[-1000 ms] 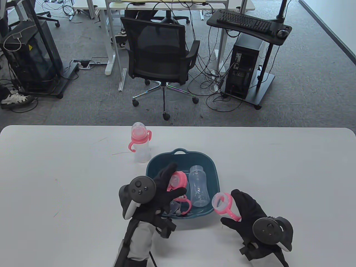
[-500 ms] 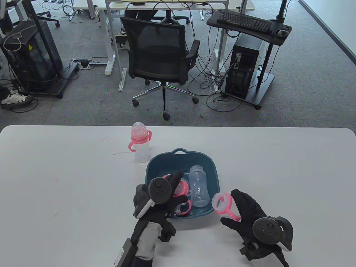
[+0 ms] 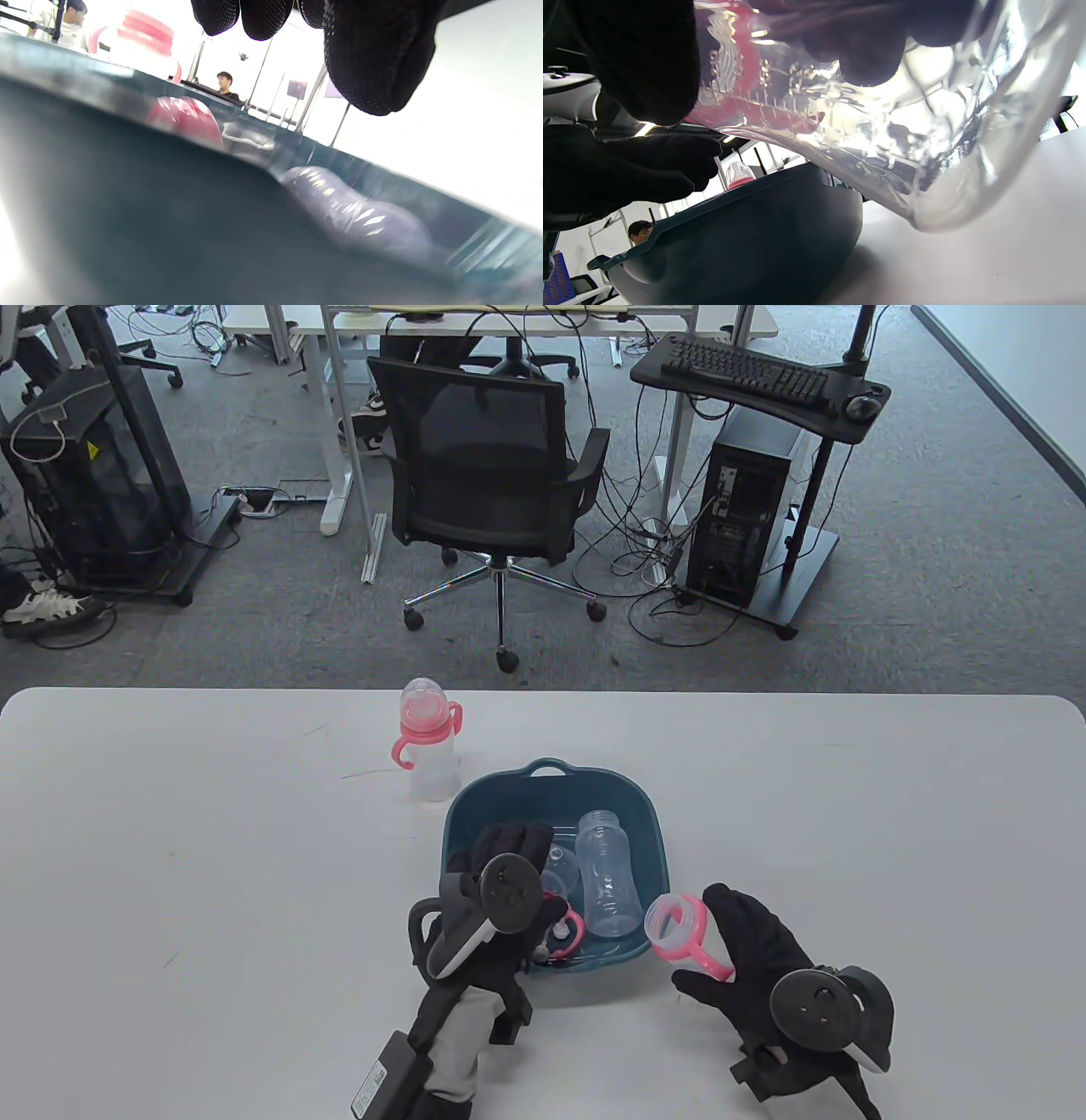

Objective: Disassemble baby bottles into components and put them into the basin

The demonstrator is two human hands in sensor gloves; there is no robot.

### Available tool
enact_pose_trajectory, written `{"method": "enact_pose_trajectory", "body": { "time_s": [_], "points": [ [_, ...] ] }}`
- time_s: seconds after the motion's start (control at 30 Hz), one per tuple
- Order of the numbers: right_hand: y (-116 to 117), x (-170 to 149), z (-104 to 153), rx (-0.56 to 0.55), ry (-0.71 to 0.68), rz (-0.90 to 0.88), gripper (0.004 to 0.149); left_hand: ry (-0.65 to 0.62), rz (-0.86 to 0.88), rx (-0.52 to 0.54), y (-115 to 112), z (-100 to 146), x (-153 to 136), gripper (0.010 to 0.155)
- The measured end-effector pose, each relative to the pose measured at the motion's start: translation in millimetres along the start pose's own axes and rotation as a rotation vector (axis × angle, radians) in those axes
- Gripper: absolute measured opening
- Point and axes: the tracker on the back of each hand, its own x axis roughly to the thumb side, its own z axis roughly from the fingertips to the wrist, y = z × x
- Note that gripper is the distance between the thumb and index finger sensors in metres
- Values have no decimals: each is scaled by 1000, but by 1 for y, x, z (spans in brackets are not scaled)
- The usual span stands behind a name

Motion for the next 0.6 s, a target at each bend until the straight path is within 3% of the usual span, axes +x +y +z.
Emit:
{"method": "enact_pose_trajectory", "body": {
  "time_s": [0.37,0.6],
  "points": [
    [0,1,0,-5,-5,-3,93,-255,112,73,33,23,43,80],
    [-1,5,1,-14,-24,-14,93,-412,193,-94,22,31,72,87]
  ]
}}
